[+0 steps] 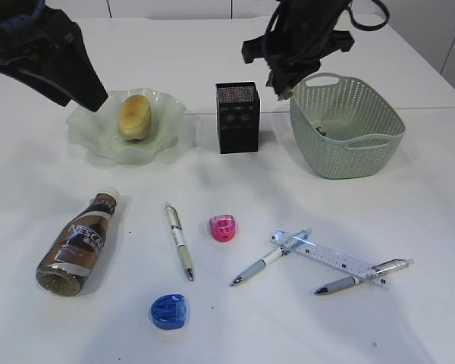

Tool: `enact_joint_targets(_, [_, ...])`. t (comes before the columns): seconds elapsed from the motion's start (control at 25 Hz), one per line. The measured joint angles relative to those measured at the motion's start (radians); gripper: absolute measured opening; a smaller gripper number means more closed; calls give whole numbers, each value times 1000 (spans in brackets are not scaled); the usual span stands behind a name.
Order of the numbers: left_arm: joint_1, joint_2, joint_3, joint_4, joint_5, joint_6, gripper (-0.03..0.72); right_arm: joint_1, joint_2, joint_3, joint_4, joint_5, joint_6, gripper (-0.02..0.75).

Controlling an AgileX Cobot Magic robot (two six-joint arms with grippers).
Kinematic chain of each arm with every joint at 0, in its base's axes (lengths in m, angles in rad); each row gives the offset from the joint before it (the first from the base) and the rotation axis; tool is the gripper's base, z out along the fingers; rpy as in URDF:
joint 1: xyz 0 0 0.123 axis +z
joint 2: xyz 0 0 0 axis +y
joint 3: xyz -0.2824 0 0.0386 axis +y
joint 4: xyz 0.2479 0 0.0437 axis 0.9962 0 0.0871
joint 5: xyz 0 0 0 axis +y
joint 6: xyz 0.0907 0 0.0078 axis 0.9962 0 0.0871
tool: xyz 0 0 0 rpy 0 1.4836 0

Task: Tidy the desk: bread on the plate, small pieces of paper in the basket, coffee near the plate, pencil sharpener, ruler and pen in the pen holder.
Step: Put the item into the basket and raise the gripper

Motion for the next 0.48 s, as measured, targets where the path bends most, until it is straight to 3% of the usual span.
enact_joint_targets(0.48, [0,0,0,0,0,0,397,-203,0,-35,-16,6,2,81])
